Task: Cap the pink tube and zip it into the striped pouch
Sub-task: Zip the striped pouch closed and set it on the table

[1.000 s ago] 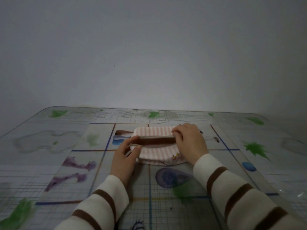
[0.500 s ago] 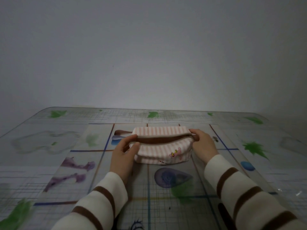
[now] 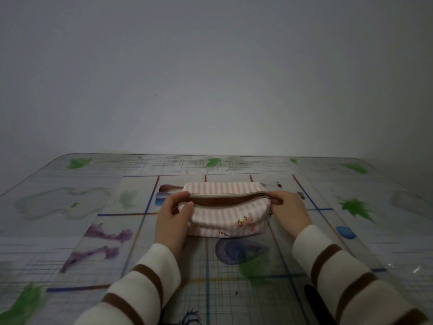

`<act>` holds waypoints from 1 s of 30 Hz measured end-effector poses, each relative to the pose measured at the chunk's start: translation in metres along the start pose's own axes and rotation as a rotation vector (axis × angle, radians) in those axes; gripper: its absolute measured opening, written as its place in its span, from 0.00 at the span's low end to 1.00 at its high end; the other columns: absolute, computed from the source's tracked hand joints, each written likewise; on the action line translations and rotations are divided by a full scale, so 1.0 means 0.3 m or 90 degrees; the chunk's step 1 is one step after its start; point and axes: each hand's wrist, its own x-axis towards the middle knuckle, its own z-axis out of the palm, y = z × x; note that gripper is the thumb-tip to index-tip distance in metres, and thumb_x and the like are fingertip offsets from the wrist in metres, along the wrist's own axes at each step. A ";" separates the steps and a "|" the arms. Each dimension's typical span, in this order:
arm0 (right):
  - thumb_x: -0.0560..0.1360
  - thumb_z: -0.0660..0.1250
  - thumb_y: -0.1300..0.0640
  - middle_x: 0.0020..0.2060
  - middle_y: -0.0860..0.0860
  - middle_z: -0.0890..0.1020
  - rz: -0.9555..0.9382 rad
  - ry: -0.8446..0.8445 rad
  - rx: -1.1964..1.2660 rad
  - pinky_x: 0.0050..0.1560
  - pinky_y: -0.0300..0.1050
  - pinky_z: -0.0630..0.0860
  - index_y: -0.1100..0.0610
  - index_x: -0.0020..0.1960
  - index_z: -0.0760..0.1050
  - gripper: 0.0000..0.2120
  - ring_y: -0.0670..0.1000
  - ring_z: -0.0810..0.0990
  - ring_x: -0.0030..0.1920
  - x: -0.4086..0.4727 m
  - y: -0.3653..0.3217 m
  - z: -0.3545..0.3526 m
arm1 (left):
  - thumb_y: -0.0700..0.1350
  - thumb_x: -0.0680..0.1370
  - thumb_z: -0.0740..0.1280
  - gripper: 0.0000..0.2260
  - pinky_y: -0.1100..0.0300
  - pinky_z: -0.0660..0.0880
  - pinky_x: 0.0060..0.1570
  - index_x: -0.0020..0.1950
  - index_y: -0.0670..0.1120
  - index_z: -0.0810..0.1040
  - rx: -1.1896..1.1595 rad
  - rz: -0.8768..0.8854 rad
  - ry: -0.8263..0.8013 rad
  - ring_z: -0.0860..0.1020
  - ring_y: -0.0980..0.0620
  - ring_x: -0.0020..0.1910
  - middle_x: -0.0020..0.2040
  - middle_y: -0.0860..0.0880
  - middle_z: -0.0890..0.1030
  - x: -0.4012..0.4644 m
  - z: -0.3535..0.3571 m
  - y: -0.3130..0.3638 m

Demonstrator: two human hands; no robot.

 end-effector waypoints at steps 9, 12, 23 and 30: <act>0.69 0.61 0.73 0.45 0.52 0.83 -0.013 -0.001 0.058 0.54 0.46 0.77 0.59 0.55 0.80 0.19 0.51 0.81 0.49 -0.041 0.013 -0.010 | 0.40 0.76 0.65 0.09 0.63 0.75 0.39 0.51 0.54 0.76 -0.003 -0.030 -0.017 0.79 0.52 0.47 0.51 0.48 0.79 -0.020 -0.024 0.010; 0.68 0.60 0.74 0.43 0.51 0.84 -0.019 -0.006 0.074 0.50 0.42 0.77 0.57 0.53 0.80 0.21 0.49 0.81 0.47 -0.048 0.019 -0.012 | 0.41 0.76 0.65 0.09 0.67 0.75 0.34 0.51 0.54 0.76 0.002 -0.043 -0.017 0.79 0.53 0.46 0.51 0.50 0.79 -0.022 -0.026 0.013; 0.69 0.63 0.73 0.44 0.48 0.84 -0.023 -0.073 0.098 0.51 0.40 0.77 0.53 0.52 0.80 0.20 0.46 0.82 0.48 -0.058 0.042 -0.041 | 0.41 0.76 0.65 0.07 0.53 0.77 0.50 0.48 0.53 0.77 0.032 -0.054 0.026 0.78 0.49 0.52 0.51 0.49 0.79 -0.019 -0.002 0.022; 0.70 0.66 0.69 0.43 0.51 0.83 -0.004 -0.076 0.062 0.55 0.47 0.75 0.54 0.49 0.80 0.14 0.51 0.81 0.49 -0.058 0.046 -0.037 | 0.41 0.73 0.67 0.06 0.54 0.75 0.51 0.44 0.52 0.76 0.154 0.001 0.062 0.77 0.48 0.51 0.49 0.50 0.79 -0.002 0.033 0.052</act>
